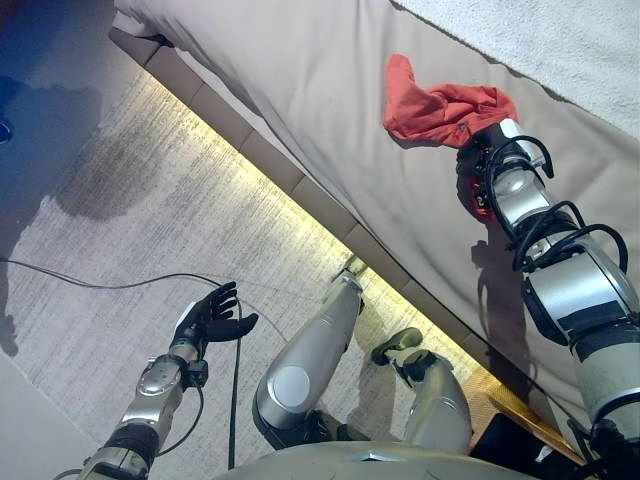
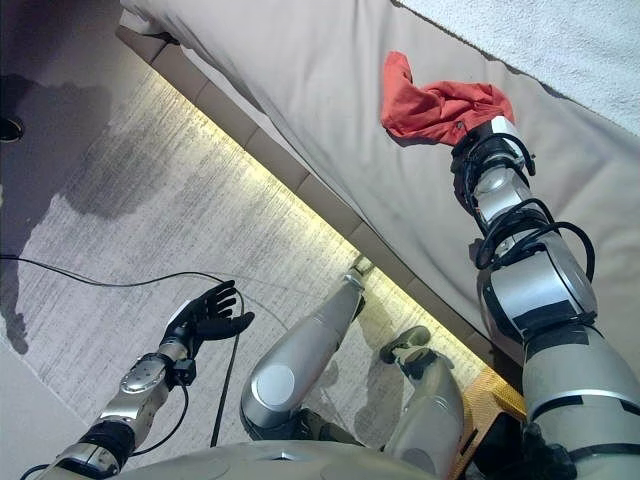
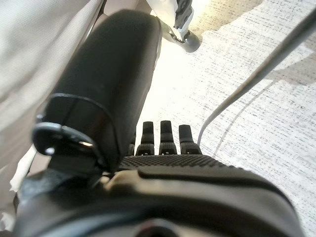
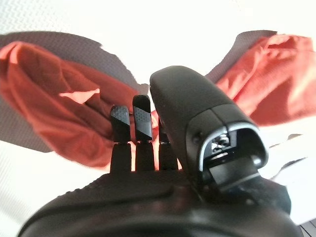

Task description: Pick up the clothes from the bed and place them into the basket

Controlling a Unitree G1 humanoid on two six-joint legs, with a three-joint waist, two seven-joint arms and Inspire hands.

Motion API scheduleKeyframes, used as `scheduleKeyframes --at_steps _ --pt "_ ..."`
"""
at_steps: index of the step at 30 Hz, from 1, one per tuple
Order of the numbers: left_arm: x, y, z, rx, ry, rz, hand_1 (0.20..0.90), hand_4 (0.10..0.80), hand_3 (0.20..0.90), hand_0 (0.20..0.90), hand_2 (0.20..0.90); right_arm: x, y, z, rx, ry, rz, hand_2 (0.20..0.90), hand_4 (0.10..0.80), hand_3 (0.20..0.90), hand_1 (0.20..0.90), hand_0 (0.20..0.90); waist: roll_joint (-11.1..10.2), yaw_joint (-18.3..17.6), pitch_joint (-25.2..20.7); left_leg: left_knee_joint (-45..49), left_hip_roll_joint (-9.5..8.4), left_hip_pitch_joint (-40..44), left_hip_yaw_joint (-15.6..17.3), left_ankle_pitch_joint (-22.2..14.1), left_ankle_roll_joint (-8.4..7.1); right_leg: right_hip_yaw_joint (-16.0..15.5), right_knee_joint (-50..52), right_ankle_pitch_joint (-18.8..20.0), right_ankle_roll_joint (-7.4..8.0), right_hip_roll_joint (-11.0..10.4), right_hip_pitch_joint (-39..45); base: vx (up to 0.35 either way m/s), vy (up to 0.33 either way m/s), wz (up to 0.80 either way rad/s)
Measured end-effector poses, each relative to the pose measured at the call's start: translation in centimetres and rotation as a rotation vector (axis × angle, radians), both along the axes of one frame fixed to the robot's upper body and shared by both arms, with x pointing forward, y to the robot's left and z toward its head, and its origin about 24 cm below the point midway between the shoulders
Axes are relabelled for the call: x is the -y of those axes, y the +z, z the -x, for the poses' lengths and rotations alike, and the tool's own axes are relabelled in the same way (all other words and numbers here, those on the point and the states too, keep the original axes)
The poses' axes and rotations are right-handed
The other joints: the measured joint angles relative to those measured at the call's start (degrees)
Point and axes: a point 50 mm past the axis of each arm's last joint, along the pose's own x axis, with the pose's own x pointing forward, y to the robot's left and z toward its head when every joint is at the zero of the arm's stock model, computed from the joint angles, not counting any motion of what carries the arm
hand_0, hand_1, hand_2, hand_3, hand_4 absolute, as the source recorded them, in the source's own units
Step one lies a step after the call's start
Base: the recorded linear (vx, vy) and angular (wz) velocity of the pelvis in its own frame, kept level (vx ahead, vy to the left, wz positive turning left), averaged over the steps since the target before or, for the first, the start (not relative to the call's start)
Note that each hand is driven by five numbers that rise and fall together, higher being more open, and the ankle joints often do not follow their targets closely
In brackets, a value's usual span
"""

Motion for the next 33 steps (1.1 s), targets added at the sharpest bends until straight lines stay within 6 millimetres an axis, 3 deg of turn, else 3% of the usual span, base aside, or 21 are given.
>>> scheduleKeyframes --at_steps 3,9,11,19,22,26,28,29,32,33 --pt "0.1 0.0 0.0 -0.003 0.0 -0.002 0.9 0.8 0.9 0.9 0.9 0.0 0.2 0.0 0.026 0.006 -0.031 0.3 0.1 0.2 0.3 0.3 -0.1 0.2 0.0 -4.9 1.78 2.8 0.1 0.0 -2.15 -0.5 -5.9 0.2 -0.32 1.9 2.8 0.003 -0.054 -0.15" --pt "-0.3 0.2 -0.1 0.007 0.013 -0.019 0.9 0.8 0.9 0.9 0.9 0.5 -0.3 0.3 0.039 -0.021 -0.064 0.3 0.1 0.2 0.3 0.3 -0.2 -0.4 -0.1 -8.4 2.06 6.4 0.5 0.1 -2.22 -0.2 -8.6 0.2 -0.31 2.7 5.8 -0.01 -0.019 -0.06" --pt "-0.1 0.5 -0.6 0.023 0.007 -0.019 0.9 0.8 0.9 0.9 0.9 1.0 0.4 0.3 0.073 -0.035 -0.056 0.3 0.1 0.2 0.3 0.3 -0.2 -0.6 -0.1 -10.8 2.54 6.6 0.6 -0.1 -4.53 -0.1 -11.3 0.6 -0.86 3.1 5.7 -0.081 0.012 0.06" --pt "-0.5 0.2 -0.1 0.005 0.039 -0.038 0.9 0.8 0.9 0.9 0.9 0.6 0.7 0.4 0.217 -0.019 -0.19 0.3 0.1 0.2 0.3 0.3 -0.4 -0.8 -0.2 -11.9 2.69 10.5 0.5 0.0 -4.5 1.1 -15.0 0.8 -1.17 4.4 10.3 -0.026 -0.001 -0.02" --pt "-0.8 0.1 0.2 -0.004 0.054 -0.046 0.9 0.8 0.9 0.9 0.9 -0.3 0.7 0.5 0.296 0.039 -0.275 0.3 0.1 0.2 0.3 0.3 -1.1 -1.1 -0.8 -13.1 3.45 13.0 0.8 1.5 -3.43 1.1 -18.2 1.4 -0.7 5.8 13.8 -0.005 0.013 -0.12" --pt "-0.9 -0.3 0.8 -0.022 0.065 -0.069 0.9 0.8 0.9 0.9 0.9 -1.0 -0.4 1.2 0.342 0.083 -0.362 0.3 0.1 0.2 0.3 0.3 -3.4 -2.3 -2.3 -15.0 3.52 16.4 1.6 1.7 -3.17 1.2 -22.2 1.6 -0.32 6.2 17.7 0.065 0.012 0.0" --pt "-1.2 -0.8 1.8 -0.051 0.077 -0.089 0.9 0.8 0.9 0.9 0.9 -1.6 -1.1 2.0 0.375 0.12 -0.425 0.3 0.1 0.2 0.3 0.3 -5.0 -3.9 -3.3 -16.6 3.62 19.5 3.0 4.3 -2.02 1.6 -25.9 4.4 0.94 6.9 21.9 0.068 0.043 -0.11" --pt "-1.6 -1.2 2.9 -0.078 0.091 -0.105 0.9 0.8 0.9 0.9 0.9 -2.3 -2.1 2.5 0.375 0.138 -0.464 0.3 0.1 0.2 0.3 0.3 -7.4 -4.7 -5.3 -17.3 3.41 20.6 4.1 4.7 -1.44 2.6 -27.5 6.3 1.27 6.7 23.1 0.096 0.058 -0.19" --pt "-1.8 -1.9 4.0 -0.124 0.113 -0.12 0.9 0.8 0.9 0.9 0.9 -2.8 -3.3 3.3 0.393 0.136 -0.543 0.3 0.1 0.2 0.3 0.3 -10.2 -7.0 -8.2 -18.7 3.15 23.0 5.3 5.8 0.61 3.2 -31.2 10.5 1.37 6.9 26.0 0.132 0.048 -0.15" --pt "-1.6 -2.3 4.2 -0.139 0.114 -0.123 0.9 0.8 0.9 0.9 0.9 -2.9 -3.8 3.5 0.373 0.136 -0.55 0.387 0.202 0.302 0.387 0.387 -10.8 -7.9 -9.1 -19.3 3.09 24.4 6.1 5.8 0.88 3.6 -32.7 11.6 1.86 6.9 27.7 0.09 0.025 -0.19"
